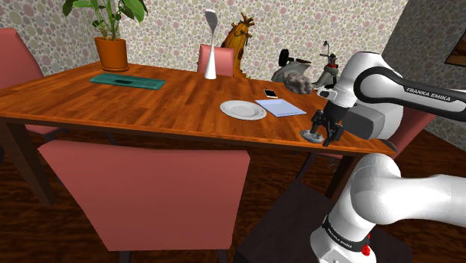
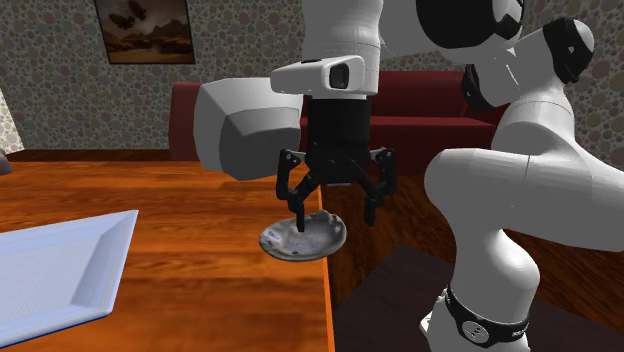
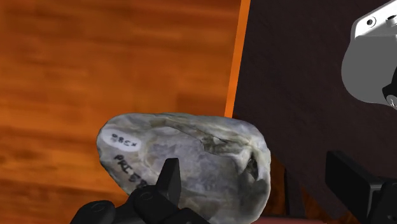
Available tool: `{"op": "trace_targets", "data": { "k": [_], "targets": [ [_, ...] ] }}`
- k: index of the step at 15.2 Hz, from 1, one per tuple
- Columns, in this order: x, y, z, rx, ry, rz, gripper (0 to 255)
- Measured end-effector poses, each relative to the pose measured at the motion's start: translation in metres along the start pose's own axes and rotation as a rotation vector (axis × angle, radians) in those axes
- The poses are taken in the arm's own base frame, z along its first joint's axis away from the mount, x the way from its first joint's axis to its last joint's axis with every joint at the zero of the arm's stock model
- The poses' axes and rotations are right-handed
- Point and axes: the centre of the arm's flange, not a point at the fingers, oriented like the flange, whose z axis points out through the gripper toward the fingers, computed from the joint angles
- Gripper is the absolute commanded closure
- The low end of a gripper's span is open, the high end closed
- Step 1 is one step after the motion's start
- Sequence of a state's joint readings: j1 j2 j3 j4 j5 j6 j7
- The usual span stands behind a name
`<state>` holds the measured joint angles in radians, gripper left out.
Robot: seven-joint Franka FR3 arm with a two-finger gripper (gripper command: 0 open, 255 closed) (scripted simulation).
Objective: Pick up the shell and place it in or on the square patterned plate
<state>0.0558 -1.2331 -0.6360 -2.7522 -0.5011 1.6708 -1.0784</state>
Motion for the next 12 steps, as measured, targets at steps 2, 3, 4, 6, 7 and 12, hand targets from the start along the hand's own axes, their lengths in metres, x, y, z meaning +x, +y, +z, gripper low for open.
{"op": "trace_targets", "data": {
  "k": [2, 3, 4, 6, 7, 12],
  "targets": [
    [0.0, 0.0, 0.0001, 0.0, 0.0, 0.0, 255],
    [0.0, 0.0, 0.0, 0.0, 0.0, 0.0, 255],
    [0.0, 0.0, 0.0001, 0.0, 0.0, 0.0, 255],
    [0.0, 0.0, 0.0001, 0.0, 0.0, 0.0, 255],
    [0.0, 0.0, 0.0001, 0.0, 0.0, 0.0, 255],
    [0.0, 0.0, 0.0001, 0.0, 0.0, 0.0, 255]
  ]
}}
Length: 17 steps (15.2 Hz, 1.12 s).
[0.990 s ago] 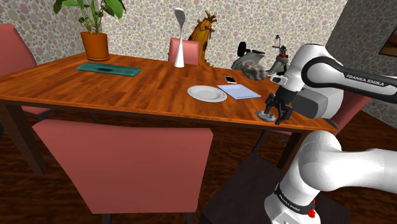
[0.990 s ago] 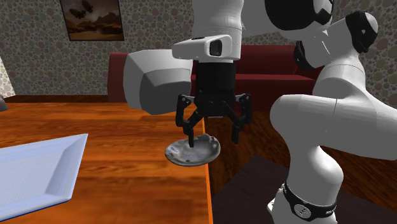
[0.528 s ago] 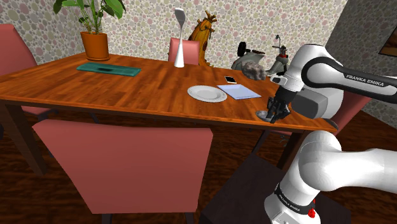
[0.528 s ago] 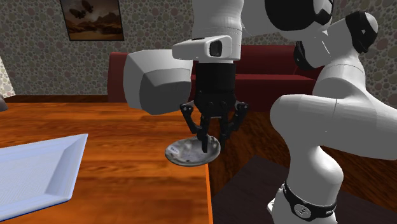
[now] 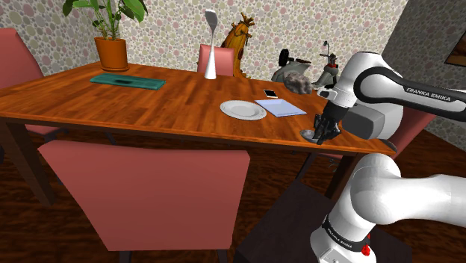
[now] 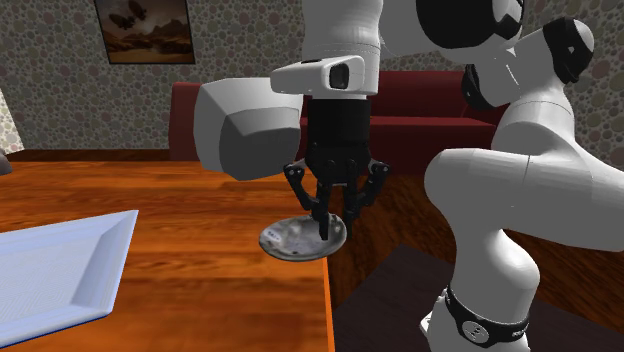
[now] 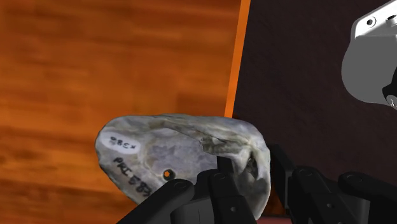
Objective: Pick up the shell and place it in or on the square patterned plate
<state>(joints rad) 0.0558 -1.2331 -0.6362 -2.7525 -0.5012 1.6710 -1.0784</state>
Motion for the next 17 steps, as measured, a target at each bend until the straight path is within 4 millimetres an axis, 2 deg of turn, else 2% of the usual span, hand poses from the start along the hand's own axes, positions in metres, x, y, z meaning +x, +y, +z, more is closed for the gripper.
{"op": "trace_targets", "data": {
  "k": [4, 17],
  "targets": [
    [0.002, 0.001, -0.015, 0.0, 0.0, 0.0, 255],
    [0.009, 0.002, -0.083, 0.0, 0.0, 0.0, 255]
  ]
}}
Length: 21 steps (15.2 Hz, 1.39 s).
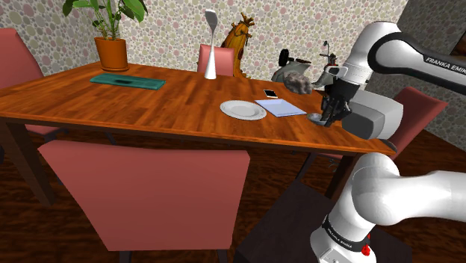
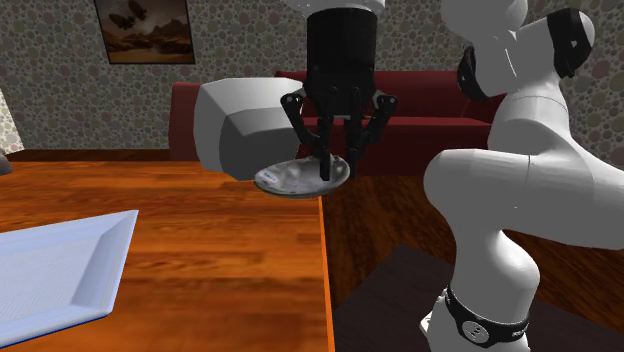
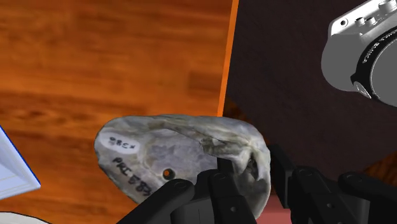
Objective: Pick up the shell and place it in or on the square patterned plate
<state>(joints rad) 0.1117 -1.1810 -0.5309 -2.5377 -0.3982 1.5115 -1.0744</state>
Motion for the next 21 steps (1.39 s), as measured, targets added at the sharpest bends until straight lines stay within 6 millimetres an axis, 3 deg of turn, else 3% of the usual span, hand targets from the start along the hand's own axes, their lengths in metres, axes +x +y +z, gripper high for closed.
{"op": "trace_targets", "data": {
  "k": [4, 21],
  "targets": [
    [0.003, 0.025, -0.005, 0.001, 0.001, -0.001, 255],
    [0.008, 0.249, -0.006, 0.005, 0.003, 0.001, 255]
  ]
}}
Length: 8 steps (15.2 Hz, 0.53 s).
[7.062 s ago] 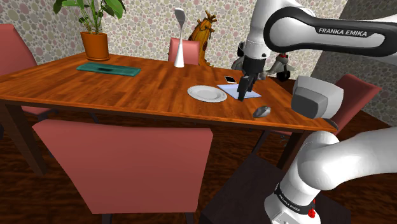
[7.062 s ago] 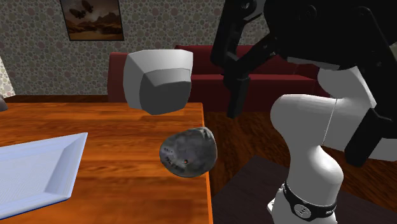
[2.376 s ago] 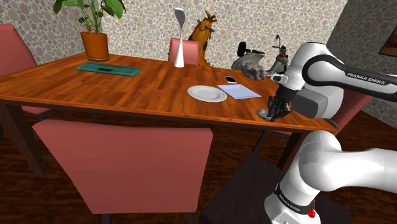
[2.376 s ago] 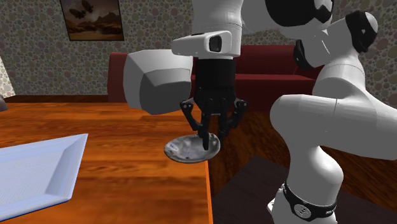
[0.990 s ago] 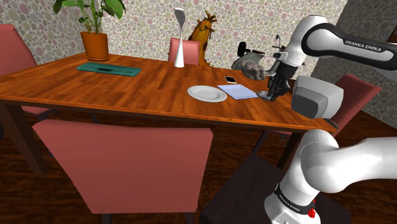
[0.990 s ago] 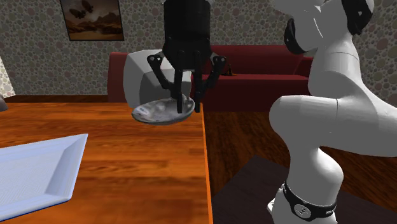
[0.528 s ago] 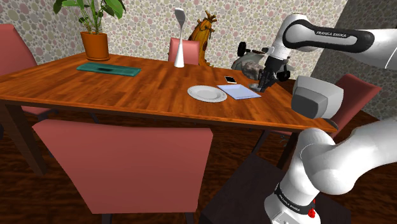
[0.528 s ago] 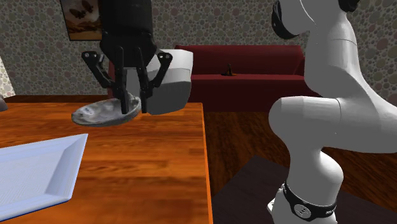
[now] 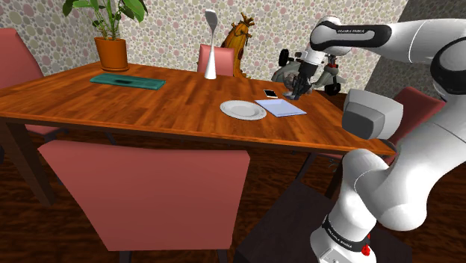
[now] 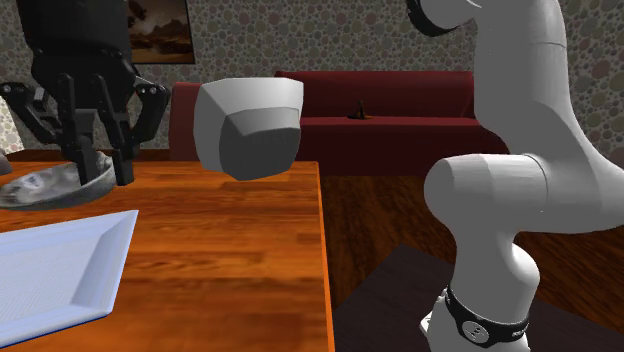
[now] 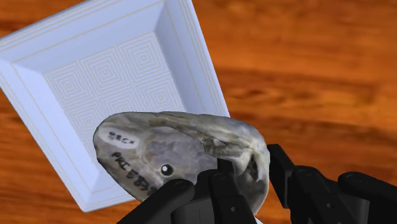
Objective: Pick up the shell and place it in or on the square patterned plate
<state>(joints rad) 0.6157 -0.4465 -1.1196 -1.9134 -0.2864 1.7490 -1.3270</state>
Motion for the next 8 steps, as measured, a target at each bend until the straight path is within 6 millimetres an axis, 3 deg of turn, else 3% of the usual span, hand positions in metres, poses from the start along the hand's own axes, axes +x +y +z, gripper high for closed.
{"op": "trace_targets", "data": {
  "k": [5, 8],
  "targets": [
    [0.001, 0.069, -0.003, -0.004, 0.003, 0.002, 255],
    [0.002, 0.08, 0.008, -0.005, -0.002, -0.001, 255]
  ]
}}
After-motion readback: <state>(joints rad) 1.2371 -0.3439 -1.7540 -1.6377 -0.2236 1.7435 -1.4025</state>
